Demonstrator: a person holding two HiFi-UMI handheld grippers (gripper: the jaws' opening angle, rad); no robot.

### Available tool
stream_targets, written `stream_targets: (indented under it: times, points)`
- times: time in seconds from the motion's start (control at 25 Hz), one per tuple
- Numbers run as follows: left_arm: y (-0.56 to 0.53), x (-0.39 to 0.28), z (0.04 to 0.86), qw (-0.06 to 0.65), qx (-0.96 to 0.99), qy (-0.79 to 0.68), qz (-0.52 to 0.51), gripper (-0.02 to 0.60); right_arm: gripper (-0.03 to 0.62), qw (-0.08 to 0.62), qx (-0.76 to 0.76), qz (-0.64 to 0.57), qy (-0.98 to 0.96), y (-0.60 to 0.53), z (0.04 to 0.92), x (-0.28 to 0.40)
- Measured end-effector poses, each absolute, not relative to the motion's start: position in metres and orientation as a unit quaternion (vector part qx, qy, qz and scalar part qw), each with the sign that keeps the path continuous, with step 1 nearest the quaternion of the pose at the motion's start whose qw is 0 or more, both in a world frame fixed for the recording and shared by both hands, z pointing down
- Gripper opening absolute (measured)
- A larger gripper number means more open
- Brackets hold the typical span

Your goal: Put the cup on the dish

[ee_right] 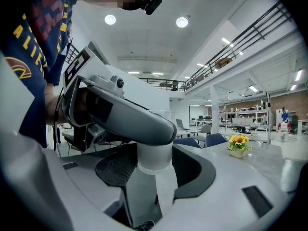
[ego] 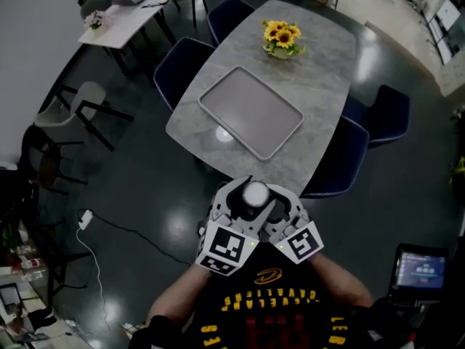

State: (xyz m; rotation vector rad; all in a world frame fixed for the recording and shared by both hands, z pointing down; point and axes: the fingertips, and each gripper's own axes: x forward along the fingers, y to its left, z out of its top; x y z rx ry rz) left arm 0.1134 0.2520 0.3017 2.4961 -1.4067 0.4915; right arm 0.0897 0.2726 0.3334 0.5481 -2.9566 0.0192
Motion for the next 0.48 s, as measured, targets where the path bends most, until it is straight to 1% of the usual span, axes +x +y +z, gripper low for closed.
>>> stream_targets:
  times: [0.32, 0.48]
  points:
    - [0.202, 0.103, 0.306, 0.107, 0.869, -0.453, 0.169, 0.270, 0.233, 0.070, 0.215, 0.008, -0.974, 0.220, 0.338, 0.078]
    - [0.174, 0.087, 0.304, 0.106, 0.875, -0.440, 0.171, 0.270, 0.233, 0.073, 0.228, 0.008, -0.971, 0.192, 0.336, 0.062]
